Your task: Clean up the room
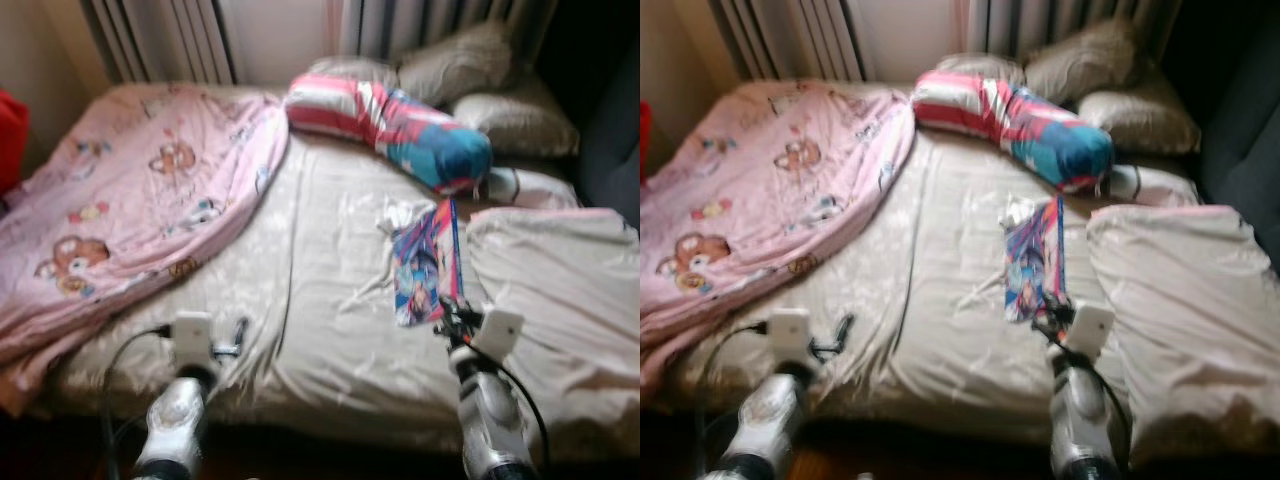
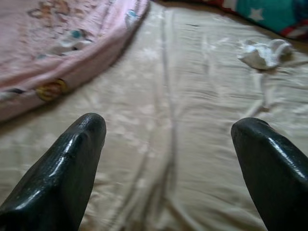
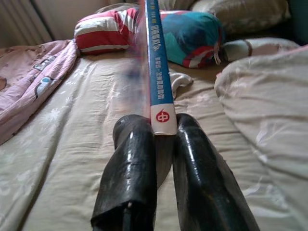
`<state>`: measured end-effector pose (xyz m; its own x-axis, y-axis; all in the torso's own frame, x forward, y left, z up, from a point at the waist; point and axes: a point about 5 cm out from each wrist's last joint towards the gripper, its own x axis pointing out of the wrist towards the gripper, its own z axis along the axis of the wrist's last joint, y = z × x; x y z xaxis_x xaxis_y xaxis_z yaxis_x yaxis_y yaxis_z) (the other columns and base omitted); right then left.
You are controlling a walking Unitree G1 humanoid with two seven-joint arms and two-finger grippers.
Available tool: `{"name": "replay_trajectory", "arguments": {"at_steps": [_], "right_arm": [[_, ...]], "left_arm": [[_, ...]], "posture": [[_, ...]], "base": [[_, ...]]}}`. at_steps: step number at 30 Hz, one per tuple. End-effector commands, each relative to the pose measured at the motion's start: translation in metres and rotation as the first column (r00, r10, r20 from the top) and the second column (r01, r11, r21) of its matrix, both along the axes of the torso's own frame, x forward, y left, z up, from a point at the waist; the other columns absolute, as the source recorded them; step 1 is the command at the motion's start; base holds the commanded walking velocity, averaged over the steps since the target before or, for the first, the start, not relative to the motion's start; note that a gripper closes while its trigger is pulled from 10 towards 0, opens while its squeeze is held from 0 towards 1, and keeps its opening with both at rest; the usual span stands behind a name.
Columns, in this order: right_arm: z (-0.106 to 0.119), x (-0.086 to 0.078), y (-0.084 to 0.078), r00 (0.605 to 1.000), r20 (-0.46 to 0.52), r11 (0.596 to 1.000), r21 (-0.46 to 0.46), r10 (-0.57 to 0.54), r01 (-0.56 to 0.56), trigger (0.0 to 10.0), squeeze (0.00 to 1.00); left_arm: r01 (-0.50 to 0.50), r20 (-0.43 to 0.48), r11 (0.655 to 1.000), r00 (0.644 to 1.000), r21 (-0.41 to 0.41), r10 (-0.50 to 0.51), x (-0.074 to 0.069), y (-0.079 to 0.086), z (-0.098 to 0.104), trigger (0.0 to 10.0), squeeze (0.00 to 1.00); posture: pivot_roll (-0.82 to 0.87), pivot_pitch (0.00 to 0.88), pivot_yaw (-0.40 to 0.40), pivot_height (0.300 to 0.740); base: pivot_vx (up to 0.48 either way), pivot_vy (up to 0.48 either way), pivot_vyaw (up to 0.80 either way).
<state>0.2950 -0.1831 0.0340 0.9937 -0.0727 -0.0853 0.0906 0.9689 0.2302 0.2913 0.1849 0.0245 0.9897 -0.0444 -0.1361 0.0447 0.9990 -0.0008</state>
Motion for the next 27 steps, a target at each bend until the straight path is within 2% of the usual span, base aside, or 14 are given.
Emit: {"name": "replay_trajectory", "arguments": {"at_steps": [1, 13, 17, 27], "right_arm": [[0.0093, 0.0050, 0.0005, 0.999, 0.049, 1.000, -0.004, -0.005, 0.005, 10.0, 0.00], [0.0075, 0.0032, 0.0001, 0.999, 0.042, 1.000, -0.010, -0.010, 0.011, 10.0, 0.00], [0.0072, 0.0025, -0.0005, 0.999, 0.041, 1.000, -0.012, -0.011, 0.012, 10.0, 0.00], [0.0069, 0.0018, -0.0007, 0.999, 0.040, 1.000, -0.014, -0.010, 0.011, 10.0, 0.00]], "left_arm": [[-0.027, -0.011, 1.000, 1.000, 0.011, 0.027, -0.0030, 0.0111, -0.0017, 10.0, 0.00], [-0.013, -0.002, 1.000, 1.000, 0.020, 0.013, -0.0041, 0.0104, -0.0012, 10.0, 0.00], [-0.010, 0.001, 1.000, 1.000, 0.024, 0.010, -0.0044, 0.0097, -0.0011, 10.0, 0.00], [-0.015, 0.001, 1.000, 1.000, 0.022, 0.015, -0.0052, 0.0099, -0.0015, 10.0, 0.00]], "posture": [[0.10, 0.129, -0.025, 0.740], [0.10, 0.141, -0.026, 0.740], [0.10, 0.145, -0.026, 0.740], [0.10, 0.151, -0.026, 0.740]], "base": [[0.000, 0.000, 0.00], [0.000, 0.000, 0.00], [0.000, -0.288, 0.00], [0.000, 0.000, 0.00]]}}
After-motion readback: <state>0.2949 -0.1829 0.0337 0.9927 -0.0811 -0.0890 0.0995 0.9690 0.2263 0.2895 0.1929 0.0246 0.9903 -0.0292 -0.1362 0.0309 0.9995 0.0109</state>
